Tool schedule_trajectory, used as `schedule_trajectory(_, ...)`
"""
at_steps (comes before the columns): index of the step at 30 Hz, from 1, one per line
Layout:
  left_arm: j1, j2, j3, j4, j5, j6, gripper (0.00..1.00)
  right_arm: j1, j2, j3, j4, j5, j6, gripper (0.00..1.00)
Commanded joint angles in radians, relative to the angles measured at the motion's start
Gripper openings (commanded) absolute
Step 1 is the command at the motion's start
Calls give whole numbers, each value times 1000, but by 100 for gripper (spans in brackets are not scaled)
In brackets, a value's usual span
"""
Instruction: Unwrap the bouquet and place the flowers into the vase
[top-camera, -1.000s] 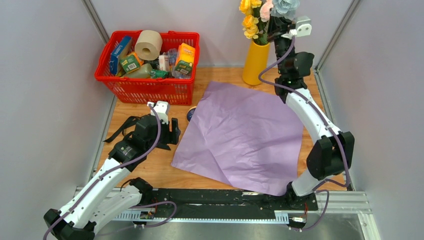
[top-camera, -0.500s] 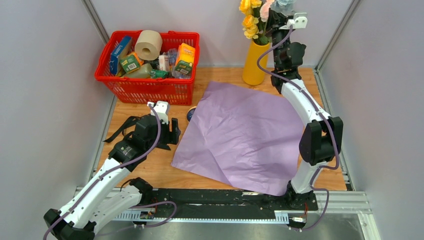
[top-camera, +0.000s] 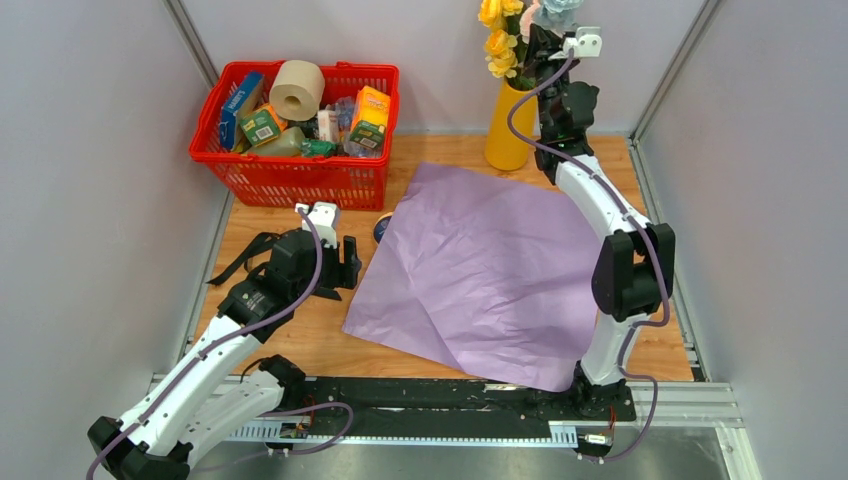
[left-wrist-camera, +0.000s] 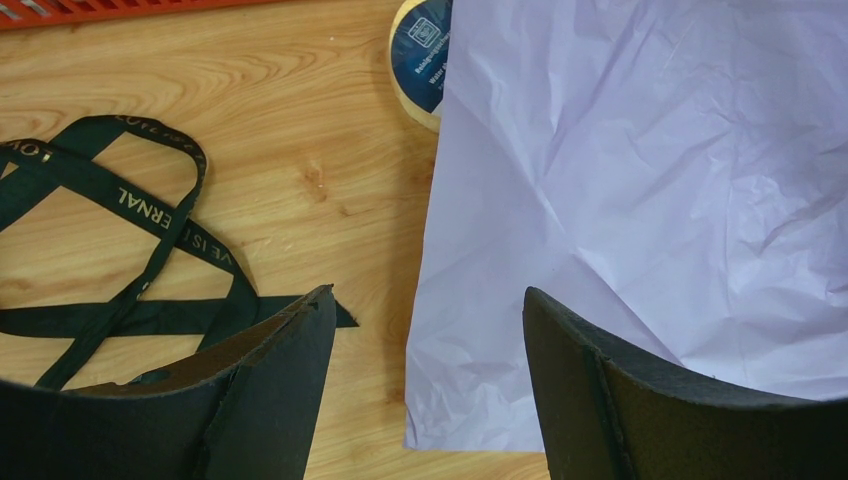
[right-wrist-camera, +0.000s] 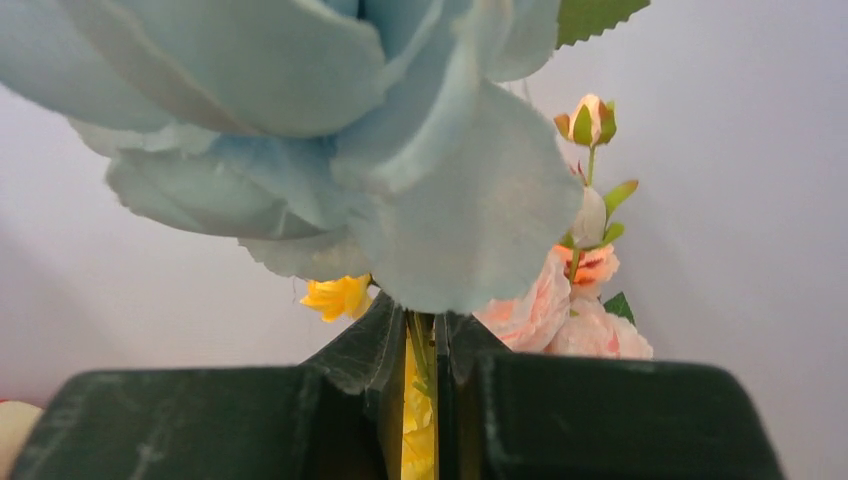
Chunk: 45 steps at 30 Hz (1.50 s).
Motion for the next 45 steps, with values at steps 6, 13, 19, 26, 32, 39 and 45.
schedule_trajectory(6,-4,-1,30,24,-3,18,77,-2,80,68,-99,68,-8,0)
schedule_trajectory(13,-4,2,29,24,-2,18,77,1,123,53,-188,89,-25,0)
schedule_trajectory(19,-4,5,29,24,-3,18,77,7,130,21,-201,109,-5,6)
schedule_trajectory(26,-4,6,30,24,-3,18,77,18,120,45,-276,119,-30,35)
schedule_trajectory(32,-4,5,30,24,-2,18,77,19,42,4,-334,137,-25,54)
schedule_trajectory(39,-4,3,30,24,3,17,77,21,-37,-4,-472,132,-10,71)
schedule_trajectory(45,-4,-3,30,22,-3,17,77,21,-118,-27,-588,139,24,79)
